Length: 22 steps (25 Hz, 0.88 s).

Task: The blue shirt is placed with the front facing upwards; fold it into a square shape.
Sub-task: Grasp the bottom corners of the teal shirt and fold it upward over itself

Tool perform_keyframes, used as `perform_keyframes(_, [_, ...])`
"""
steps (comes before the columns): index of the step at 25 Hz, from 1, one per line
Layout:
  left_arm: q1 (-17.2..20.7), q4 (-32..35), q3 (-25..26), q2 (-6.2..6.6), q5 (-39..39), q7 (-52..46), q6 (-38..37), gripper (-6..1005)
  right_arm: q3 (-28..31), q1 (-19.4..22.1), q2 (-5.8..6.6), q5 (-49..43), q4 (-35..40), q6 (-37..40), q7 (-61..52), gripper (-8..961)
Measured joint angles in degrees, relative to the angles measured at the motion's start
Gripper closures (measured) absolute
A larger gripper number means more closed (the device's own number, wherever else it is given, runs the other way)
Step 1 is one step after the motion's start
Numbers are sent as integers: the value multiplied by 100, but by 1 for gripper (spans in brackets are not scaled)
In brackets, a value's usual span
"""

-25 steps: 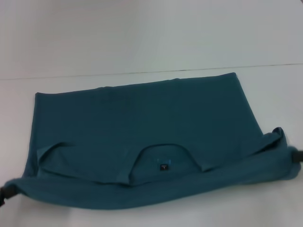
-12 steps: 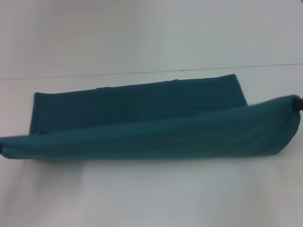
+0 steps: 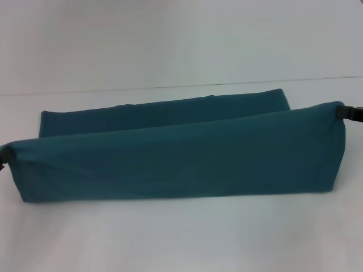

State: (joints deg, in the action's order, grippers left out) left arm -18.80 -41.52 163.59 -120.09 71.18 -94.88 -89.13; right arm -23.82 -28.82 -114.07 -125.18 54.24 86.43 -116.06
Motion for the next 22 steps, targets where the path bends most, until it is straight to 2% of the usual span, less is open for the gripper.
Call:
perform_keyframes(10, [-598,192,-339,-112,4,48,1296,972,-490,-147,-30,5,-357,-1107,84,926])
perform_keyframes(16, [-951,199,-467,-235,41,50,2178,972,-772,-393,-29,3,-656,-1885,128,926])
perform_keyframes(22, [-1108,198,-481,-333,47,58,2791,972,-1073,-676,-36,5,-1167,-2727,261,924])
